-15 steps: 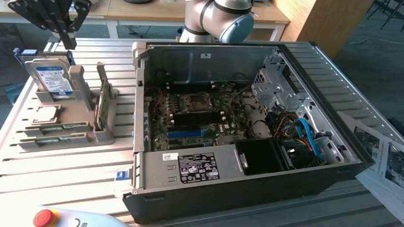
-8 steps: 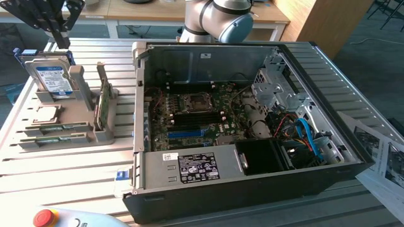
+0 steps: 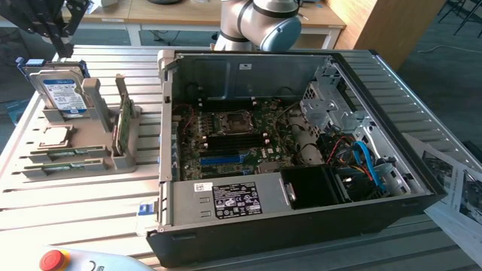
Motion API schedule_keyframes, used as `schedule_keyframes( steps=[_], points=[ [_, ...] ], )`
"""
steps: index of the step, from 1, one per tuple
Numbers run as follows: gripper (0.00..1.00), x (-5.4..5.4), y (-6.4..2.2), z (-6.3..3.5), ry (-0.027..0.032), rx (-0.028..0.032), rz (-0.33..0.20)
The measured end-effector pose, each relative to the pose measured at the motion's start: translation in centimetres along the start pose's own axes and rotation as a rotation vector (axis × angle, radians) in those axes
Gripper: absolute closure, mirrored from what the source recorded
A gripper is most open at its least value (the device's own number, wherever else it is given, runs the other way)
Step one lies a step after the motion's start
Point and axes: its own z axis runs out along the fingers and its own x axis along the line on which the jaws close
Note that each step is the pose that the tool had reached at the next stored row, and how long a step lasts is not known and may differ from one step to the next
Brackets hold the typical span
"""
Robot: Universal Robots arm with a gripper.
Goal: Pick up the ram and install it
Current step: 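Reach for the ram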
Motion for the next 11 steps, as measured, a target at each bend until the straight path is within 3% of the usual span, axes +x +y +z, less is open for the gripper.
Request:
schedule_keyframes(
  steps=[11],
  points=[
    [0.89, 2.2, 0.01, -0.05, 0.0, 0.0, 0.0]
  ],
)
